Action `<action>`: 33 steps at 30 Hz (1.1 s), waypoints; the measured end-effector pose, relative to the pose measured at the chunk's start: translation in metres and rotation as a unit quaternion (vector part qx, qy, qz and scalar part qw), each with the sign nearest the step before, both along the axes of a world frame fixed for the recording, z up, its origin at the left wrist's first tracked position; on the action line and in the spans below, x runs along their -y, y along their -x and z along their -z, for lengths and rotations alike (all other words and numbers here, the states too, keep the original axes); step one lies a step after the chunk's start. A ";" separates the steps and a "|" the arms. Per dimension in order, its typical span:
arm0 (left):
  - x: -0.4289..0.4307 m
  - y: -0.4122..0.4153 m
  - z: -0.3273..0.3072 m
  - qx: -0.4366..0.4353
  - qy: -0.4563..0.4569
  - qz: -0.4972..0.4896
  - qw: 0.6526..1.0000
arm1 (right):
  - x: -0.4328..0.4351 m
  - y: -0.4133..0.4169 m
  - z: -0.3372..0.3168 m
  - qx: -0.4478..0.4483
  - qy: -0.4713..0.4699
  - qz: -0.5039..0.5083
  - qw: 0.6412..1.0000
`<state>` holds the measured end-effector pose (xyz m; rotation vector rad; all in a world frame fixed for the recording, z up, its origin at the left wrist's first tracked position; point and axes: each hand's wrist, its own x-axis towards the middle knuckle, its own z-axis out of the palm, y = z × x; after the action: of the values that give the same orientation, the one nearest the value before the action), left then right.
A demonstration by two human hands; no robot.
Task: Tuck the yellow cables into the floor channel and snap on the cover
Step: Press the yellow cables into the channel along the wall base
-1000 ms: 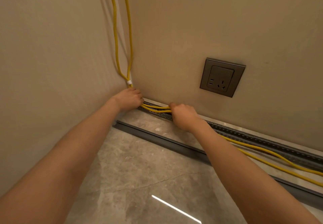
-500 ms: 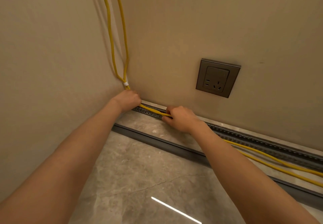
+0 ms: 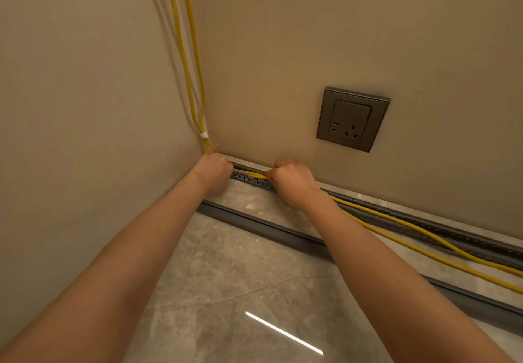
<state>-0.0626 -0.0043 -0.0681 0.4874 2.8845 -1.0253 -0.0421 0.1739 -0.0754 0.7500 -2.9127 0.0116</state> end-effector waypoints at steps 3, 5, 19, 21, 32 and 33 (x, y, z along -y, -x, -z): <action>0.005 -0.010 0.007 -0.008 -0.030 -0.031 0.999 | -0.001 -0.005 0.007 0.024 0.029 -0.002 0.999; 0.010 -0.010 0.012 0.005 -0.047 -0.039 0.998 | -0.002 -0.008 0.014 0.015 0.018 -0.007 1.000; -0.041 -0.019 0.024 0.045 -0.383 0.060 0.921 | -0.027 -0.019 0.011 0.090 0.167 0.033 0.981; -0.042 -0.016 0.021 0.046 -0.371 0.054 0.926 | -0.039 -0.022 0.006 0.085 0.146 0.043 0.985; -0.055 -0.011 0.004 0.073 -0.247 0.039 0.965 | -0.071 -0.029 -0.010 0.101 0.116 0.081 0.985; -0.056 -0.012 0.003 0.078 -0.251 0.037 0.964 | -0.070 -0.029 -0.011 0.099 0.097 0.078 0.987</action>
<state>-0.0509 0.0513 -0.0714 0.6654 2.9781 -0.2266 -0.0131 0.2444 -0.0646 0.5143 -3.0872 0.3672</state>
